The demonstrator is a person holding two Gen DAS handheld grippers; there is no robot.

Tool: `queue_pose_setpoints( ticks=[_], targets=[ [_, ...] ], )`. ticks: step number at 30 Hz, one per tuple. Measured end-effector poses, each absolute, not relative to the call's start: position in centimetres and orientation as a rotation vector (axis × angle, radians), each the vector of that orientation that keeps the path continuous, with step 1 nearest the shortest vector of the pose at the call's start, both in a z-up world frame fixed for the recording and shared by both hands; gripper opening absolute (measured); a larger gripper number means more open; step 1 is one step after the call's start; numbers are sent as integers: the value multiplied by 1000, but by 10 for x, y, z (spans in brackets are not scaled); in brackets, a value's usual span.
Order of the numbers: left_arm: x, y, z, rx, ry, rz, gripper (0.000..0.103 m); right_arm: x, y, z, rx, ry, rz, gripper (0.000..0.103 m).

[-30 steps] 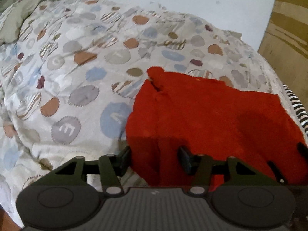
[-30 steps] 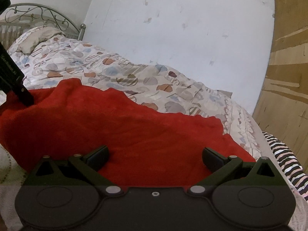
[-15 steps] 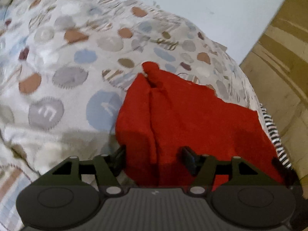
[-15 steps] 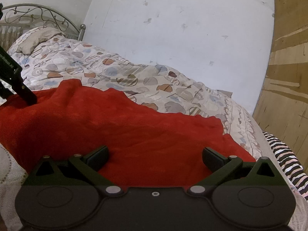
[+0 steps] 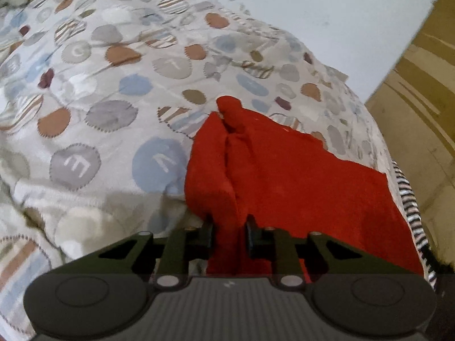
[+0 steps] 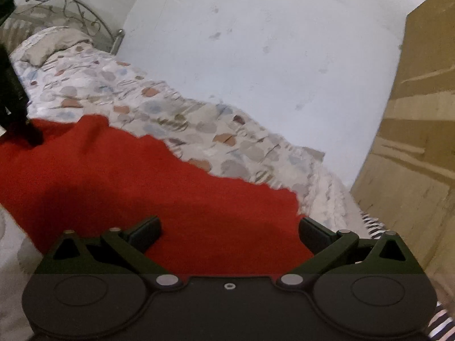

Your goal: Fold small clothes

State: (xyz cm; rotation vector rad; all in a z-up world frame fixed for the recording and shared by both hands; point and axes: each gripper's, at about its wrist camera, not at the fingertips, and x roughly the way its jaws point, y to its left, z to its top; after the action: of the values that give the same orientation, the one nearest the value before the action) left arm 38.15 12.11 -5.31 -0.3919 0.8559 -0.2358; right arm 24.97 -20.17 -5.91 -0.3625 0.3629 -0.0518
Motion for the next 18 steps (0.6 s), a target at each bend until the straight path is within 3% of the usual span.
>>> queue_pose_setpoints(
  ticks=[8,13,18],
  targets=[
    [372,80,22,-304,672,-299,17,252,-212,-56,-278,383,-53,103],
    [378,2,78,-118,586,-465,17,239,-227,-43,-258,364,-130,103],
    [365,-97,84,137,579,-638,17,214,-250,-43,-300,391,-212,103]
  ],
)
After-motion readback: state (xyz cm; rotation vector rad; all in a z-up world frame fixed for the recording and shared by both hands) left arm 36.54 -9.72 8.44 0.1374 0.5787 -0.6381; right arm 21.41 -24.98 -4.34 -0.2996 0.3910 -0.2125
